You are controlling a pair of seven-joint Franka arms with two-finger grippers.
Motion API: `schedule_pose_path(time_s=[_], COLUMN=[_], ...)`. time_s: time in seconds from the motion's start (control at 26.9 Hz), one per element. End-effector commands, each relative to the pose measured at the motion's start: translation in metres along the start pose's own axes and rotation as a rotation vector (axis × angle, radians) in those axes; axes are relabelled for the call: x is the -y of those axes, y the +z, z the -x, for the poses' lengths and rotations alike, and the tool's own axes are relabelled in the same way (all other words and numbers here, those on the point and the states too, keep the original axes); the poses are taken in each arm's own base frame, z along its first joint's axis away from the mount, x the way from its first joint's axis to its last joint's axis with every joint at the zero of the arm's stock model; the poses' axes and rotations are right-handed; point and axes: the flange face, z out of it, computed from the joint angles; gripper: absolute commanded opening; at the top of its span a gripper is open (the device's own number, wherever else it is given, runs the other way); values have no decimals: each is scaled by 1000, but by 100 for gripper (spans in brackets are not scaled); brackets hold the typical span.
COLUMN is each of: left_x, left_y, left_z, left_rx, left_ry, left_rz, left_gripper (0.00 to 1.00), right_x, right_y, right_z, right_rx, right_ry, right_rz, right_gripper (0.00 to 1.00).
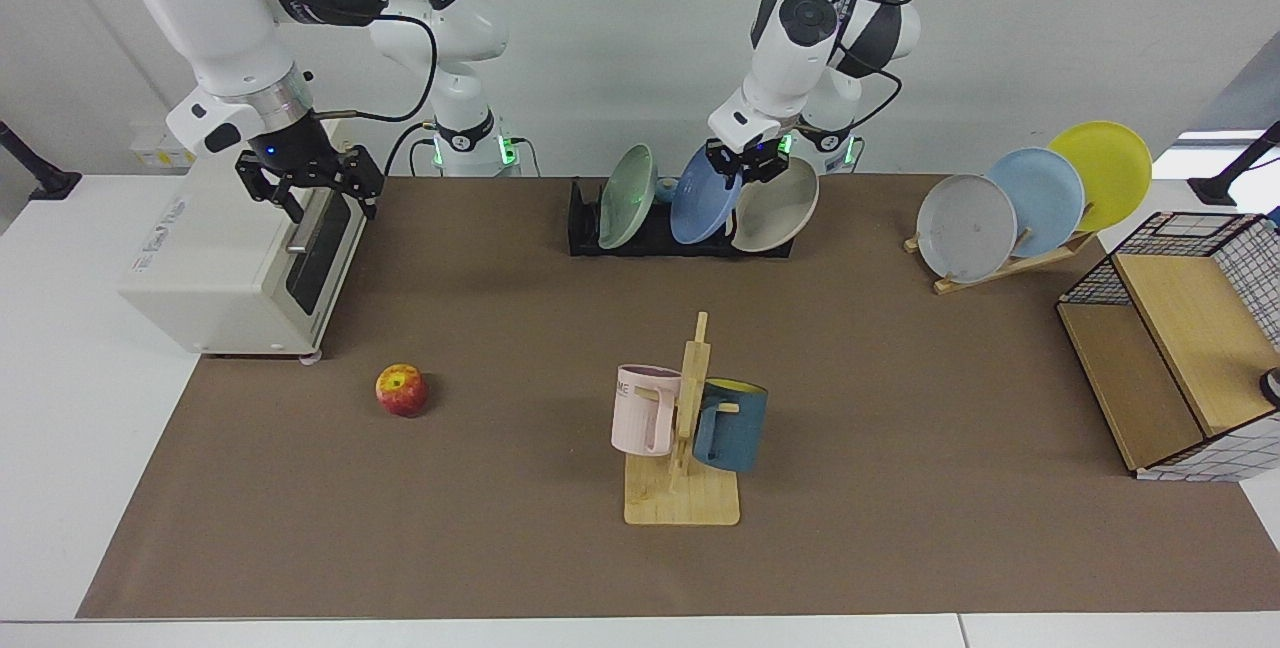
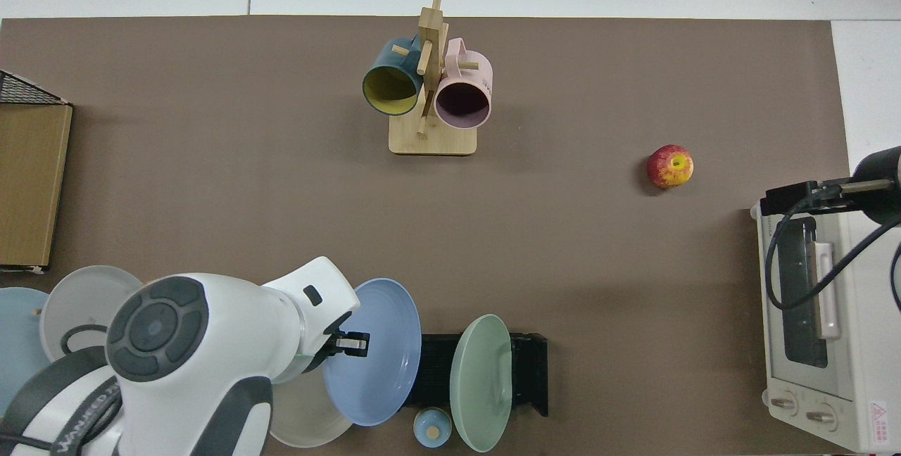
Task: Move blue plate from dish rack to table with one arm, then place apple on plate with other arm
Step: 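Grasp the blue plate rim and lift it out of the rack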
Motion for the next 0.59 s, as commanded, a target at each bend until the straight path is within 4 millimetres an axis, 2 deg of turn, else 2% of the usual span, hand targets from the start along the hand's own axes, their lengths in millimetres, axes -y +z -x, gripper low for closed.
schedule_pose_path(time_s=[0.0,0.07,0.19,0.41,0.56], left_x=[34,48,54,65,71], left_y=[-18,-20,-14,26,55], left_z=[-42,-56,-74,-117,-129], left_rx=[-11,-41,-105,-174,-148], left_ry=[-46,-70,-99,-183,-177], left_rz=[56,90,134,244,307], left_gripper=[0,0,0,0,0], right_x=[1,0,0,1,-2], right_y=[-3,-3,-3,-3,-3], right_z=[1,1,1,1,2], right_rx=[-9,-9,-9,-9,-9], right_ry=[16,15,15,16,21], right_rz=[-6,-5,-5,-6,0], right_gripper=[100,100,100,100,100])
